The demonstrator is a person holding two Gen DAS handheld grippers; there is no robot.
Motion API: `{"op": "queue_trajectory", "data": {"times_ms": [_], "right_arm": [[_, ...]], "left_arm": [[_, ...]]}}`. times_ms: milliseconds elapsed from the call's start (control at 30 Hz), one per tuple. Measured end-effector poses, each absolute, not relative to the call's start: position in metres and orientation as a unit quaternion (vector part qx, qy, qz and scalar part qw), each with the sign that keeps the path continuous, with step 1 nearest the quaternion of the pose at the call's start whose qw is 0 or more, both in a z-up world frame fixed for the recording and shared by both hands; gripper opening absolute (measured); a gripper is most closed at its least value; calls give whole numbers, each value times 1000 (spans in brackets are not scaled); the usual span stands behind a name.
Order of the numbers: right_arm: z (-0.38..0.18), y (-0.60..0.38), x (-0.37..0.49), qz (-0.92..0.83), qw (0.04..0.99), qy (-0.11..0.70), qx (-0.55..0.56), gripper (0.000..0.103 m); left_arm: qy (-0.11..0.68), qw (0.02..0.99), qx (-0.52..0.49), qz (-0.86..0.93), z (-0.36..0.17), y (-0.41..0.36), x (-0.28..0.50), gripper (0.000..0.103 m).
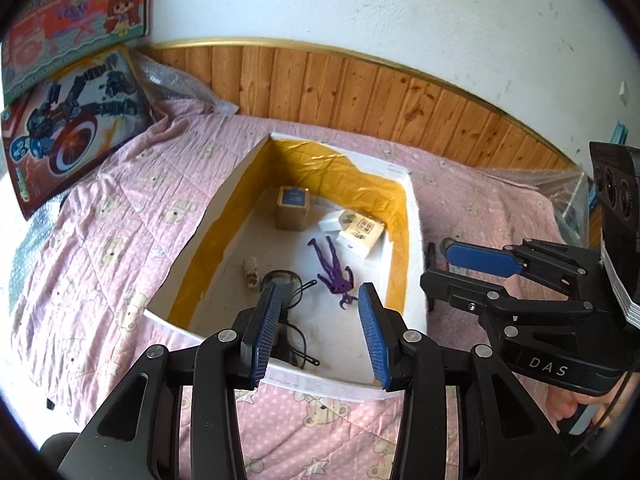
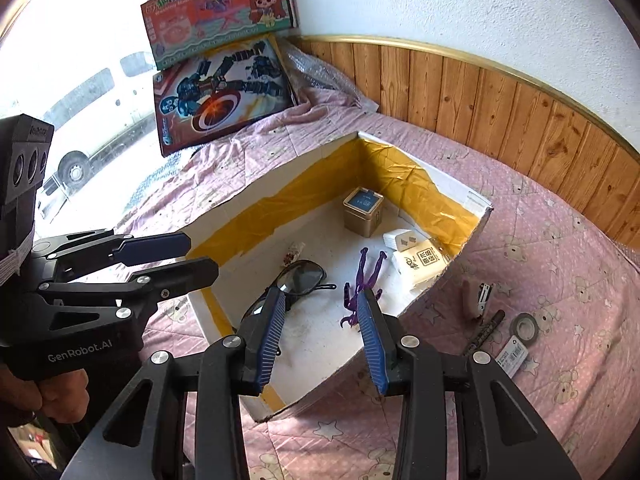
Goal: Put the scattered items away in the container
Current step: 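Withdraw both tools from the box toward the marker and card box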
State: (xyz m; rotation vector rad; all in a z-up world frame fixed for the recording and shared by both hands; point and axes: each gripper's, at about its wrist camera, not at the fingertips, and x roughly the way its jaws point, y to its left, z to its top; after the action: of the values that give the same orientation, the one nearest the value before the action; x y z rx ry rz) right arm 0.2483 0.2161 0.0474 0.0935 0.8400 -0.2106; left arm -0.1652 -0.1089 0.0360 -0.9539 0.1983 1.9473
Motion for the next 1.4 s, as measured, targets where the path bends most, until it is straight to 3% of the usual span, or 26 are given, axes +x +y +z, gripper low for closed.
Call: {"op": "queue_trajectory", "data": {"times_ms": [367,733,1400], "right_arm": [[55,219,176,-88,944,316,44,43],[43,185,126,-105,951,275,96,45],[-13,70,103,-219,893,330,211,45]], "left_arm": [[61,513,-336,788,50,-126,-110,43],[111,578,-301,751,59,-85,-46,43],[173,579,-370,706,-2,42,-27,43]]}}
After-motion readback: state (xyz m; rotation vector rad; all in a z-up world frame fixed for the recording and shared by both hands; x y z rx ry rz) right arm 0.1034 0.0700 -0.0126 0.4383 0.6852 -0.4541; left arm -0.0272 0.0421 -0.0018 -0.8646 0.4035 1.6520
